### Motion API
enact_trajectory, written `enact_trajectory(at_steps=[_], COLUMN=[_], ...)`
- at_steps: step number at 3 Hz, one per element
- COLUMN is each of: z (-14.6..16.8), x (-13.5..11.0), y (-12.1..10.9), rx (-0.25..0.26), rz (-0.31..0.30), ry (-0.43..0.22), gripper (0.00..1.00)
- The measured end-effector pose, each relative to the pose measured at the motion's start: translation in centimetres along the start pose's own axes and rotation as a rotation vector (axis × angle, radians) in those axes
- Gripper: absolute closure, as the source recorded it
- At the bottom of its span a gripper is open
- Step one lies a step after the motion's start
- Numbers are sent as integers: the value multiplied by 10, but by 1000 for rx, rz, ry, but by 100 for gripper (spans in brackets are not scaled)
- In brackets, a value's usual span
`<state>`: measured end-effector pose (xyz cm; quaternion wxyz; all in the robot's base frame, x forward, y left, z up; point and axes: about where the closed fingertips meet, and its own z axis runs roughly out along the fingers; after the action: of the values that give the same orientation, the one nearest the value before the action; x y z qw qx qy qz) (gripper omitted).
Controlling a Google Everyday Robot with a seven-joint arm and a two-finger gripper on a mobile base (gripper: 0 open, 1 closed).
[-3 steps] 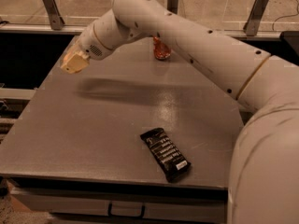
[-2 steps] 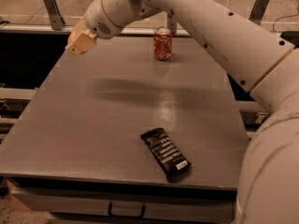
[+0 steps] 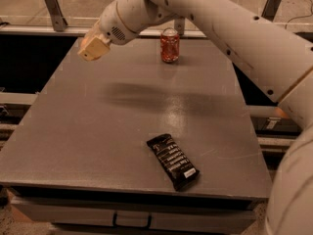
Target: Move orange near rxbar chocolate
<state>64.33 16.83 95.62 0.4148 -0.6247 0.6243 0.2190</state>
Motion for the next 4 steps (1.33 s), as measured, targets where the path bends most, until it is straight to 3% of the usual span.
enact_trajectory(at_steps=[2,4], z=[-97,-99], x=[52,65], y=[15,23], rx=[161,155], rz=[120,160], ry=[107,114], gripper=[100,100])
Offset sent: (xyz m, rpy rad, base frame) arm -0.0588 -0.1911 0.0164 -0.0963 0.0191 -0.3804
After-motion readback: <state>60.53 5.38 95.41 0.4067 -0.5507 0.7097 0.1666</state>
